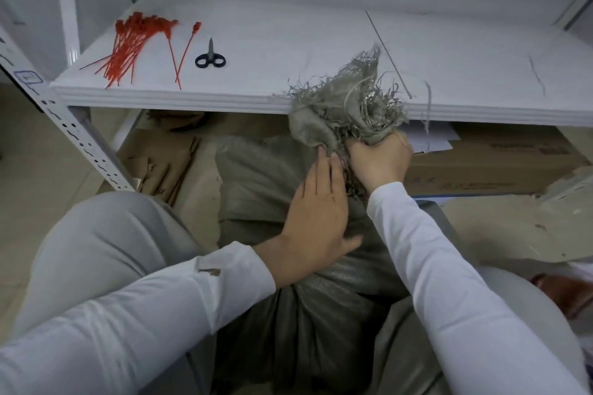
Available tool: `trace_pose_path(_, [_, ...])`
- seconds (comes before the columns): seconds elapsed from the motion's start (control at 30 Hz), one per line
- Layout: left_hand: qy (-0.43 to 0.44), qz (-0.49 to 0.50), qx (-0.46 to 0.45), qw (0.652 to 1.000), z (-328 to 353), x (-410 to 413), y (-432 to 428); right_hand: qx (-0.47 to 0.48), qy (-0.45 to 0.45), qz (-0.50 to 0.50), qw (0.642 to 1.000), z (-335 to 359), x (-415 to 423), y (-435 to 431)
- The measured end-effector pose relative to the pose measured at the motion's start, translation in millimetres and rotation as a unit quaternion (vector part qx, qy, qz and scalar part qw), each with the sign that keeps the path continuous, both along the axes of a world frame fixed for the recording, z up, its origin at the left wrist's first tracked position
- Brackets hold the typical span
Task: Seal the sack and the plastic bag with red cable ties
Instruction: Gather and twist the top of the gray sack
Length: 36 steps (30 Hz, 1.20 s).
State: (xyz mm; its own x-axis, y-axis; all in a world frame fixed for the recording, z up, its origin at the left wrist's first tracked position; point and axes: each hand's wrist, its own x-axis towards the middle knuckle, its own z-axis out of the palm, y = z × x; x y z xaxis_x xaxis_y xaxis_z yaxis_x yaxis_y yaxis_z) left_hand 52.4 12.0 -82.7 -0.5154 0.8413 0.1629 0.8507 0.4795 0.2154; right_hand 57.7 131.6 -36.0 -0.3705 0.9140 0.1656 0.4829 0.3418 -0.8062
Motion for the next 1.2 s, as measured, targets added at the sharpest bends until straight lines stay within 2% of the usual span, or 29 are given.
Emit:
trace_pose_path(0.07, [-0.065,0.029,0.008,0.997,3.1,-3.8,6.7,0.002,0.001,0.014,1.0,1.7,-1.5,-6.9])
trace_pose_path(0.13, [-0.138,0.079,0.073,0.985,4.4,-15.0,10.8,0.004,0.005,0.053,0.999,3.6,-2.3,-14.9])
trace_pose_path(0.23, [-0.179,0.136,0.174,0.959,4.5,-41.1,11.2,-0.001,0.025,0.119,0.993,11.8,2.3,-34.4])
trace_pose_path(0.33, [-0.229,0.119,0.252,0.933,8.4,-52.2,5.3,-0.019,0.051,0.178,0.982,16.5,8.6,-41.0])
trace_pose_path(0.4, [-0.284,0.093,0.288,0.91,8.8,-61.6,4.0,-0.07,0.077,0.222,0.969,20.5,12.5,-36.2])
trace_pose_path(0.47, [-0.373,0.081,0.32,0.867,13.1,-73.0,7.6,-0.135,0.132,0.252,0.949,23.6,18.3,-24.8])
trace_pose_path(0.53, [-0.469,0.097,0.348,0.806,19.3,-80.0,9.7,-0.191,0.192,0.253,0.929,24.9,26.3,-11.0])
trace_pose_path(0.63, [-0.588,0.172,0.35,0.709,29.5,-77.9,8.9,-0.202,0.236,0.227,0.923,21.5,35.2,7.9])
trace_pose_path(0.7, [-0.66,0.174,0.346,0.644,34.1,-78.3,7.8,-0.214,0.221,0.227,0.924,12.2,34.6,13.8])
trace_pose_path(0.77, [-0.708,0.158,0.331,0.603,38.5,-78.6,7.0,-0.228,0.162,0.248,0.927,3.4,31.5,11.8])
trace_pose_path(0.97, [-0.76,0.071,0.264,0.59,44.5,-81.8,1.2,-0.232,-0.074,0.38,0.892,-15.1,27.7,-13.2])
trace_pose_path(1.1, [-0.775,0.045,0.229,0.588,41.5,-85.9,-3.9,-0.176,-0.272,0.362,0.874,-23.9,23.4,-12.3])
trace_pose_path(1.13, [-0.775,0.042,0.222,0.59,40.3,-87.4,-4.6,-0.173,-0.29,0.35,0.873,-27.2,22.3,-13.4])
trace_pose_path(1.2, [-0.764,0.038,0.222,0.604,39.3,-88.1,-4.7,-0.152,-0.239,0.342,0.896,-32.7,19.5,-20.6])
